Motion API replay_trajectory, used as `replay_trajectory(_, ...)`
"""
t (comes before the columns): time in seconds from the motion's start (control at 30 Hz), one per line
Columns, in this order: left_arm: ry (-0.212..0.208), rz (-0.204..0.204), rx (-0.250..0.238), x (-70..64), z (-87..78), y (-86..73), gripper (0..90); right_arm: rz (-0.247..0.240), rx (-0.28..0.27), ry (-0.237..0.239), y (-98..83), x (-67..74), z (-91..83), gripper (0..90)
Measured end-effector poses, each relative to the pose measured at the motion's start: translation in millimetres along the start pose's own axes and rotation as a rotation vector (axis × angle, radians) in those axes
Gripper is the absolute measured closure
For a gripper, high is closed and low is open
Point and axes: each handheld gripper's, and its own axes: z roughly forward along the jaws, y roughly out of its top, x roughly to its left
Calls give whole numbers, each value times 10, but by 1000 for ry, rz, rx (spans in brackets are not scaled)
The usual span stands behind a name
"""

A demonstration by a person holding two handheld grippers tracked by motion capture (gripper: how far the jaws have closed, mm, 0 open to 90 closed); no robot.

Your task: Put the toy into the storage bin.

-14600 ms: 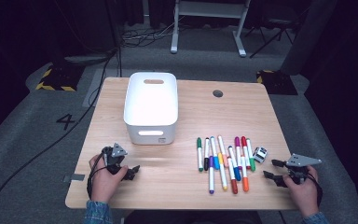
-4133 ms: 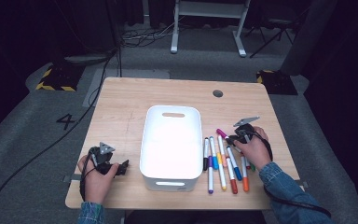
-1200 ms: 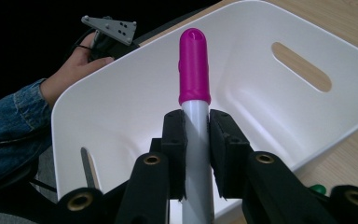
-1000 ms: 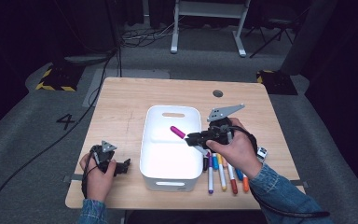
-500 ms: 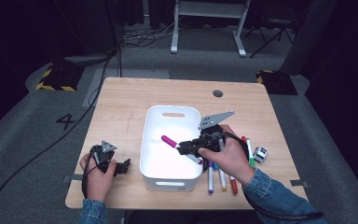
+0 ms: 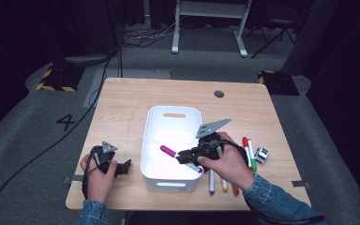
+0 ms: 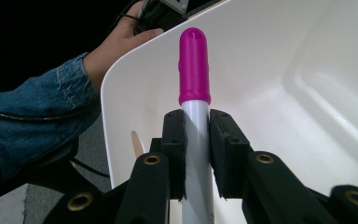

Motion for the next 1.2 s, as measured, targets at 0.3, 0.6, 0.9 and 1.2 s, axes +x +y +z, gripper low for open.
replay_trajectory(0.3, 0, 0, 0, 0, 0, 0, 0, -21, 41, -7, -24, 41, 71, 769)
replay_trajectory(0.6, -1, 0, 0, 0, 0, 0, 0, -46, 72, -29, -60, 77, 149, 768)
replay_trajectory(0.9, 0, 0, 0, 0, 0, 0, 0, -109, 97, -67, -77, 119, 186, 768)
replay_trajectory(1.2, -1, 2, 0, 1, 0, 0, 0, -93, 78, -61, -83, 153, 171, 635)
